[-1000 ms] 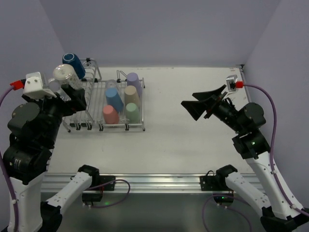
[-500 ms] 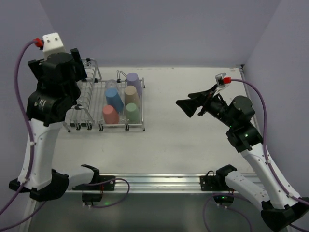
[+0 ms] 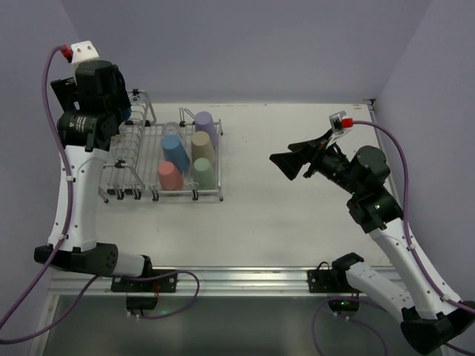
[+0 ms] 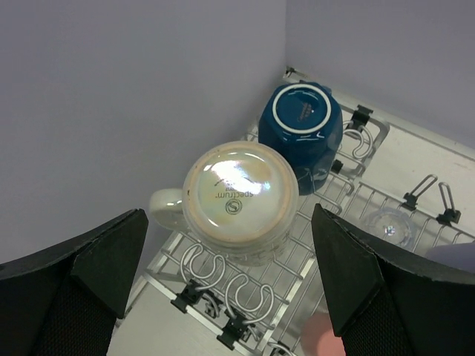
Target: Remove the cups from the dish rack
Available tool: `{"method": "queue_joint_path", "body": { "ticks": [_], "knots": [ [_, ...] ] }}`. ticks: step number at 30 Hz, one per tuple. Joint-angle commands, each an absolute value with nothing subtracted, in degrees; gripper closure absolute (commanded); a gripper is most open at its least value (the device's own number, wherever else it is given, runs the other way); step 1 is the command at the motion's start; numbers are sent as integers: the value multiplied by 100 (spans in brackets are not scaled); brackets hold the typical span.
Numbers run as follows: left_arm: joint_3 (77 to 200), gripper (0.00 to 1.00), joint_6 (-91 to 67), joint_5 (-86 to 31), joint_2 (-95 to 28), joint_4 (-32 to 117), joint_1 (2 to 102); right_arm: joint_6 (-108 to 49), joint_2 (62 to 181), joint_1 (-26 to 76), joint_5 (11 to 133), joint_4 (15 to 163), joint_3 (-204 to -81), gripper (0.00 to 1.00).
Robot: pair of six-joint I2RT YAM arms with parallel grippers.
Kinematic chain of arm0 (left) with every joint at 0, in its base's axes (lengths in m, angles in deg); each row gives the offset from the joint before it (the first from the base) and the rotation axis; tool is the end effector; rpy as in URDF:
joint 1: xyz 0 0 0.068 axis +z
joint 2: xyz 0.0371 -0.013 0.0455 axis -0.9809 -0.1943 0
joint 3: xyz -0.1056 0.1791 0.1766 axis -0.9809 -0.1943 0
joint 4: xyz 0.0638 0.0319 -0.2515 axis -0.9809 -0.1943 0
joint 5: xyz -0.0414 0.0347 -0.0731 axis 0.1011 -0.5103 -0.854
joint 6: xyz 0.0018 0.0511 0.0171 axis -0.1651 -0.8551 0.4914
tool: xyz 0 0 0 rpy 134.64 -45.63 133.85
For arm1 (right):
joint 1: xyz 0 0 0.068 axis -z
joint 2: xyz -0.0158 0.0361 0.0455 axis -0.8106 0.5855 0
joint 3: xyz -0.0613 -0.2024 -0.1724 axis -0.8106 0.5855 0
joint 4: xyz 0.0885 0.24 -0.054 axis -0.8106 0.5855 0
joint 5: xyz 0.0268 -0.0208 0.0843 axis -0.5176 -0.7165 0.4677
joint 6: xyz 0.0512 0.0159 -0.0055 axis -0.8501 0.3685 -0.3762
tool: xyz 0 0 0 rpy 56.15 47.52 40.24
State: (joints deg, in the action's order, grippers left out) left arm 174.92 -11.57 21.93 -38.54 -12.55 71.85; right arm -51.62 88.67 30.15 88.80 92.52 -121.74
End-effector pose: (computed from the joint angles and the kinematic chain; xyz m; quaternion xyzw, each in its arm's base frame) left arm 0.2562 -0.0076 0.5006 -0.2234 0.7800 0.2088 0.5460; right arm 0.1634 0.0887 0.4035 -0.1197 0.6815 0.4451 0.5684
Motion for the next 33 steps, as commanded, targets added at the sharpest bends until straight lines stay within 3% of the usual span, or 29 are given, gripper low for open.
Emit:
{"method": "queue_joint_path", "body": {
  "ticks": [1, 16, 33],
  "knots": [
    [17366, 0, -1246, 1900, -3598, -669, 7378, -5056, 8964, 2999, 9091, 9132, -12316, 1],
    [16161, 0, -1343, -16, -3404, 201, 8538, -5100, 9087, 2990, 9390, 9071, -12351, 1],
    [15941, 0, -1527, -351, -3289, 492, 8556, -5056, 9202, 2920, 9461, 9045, -12377, 1]
  ]
}}
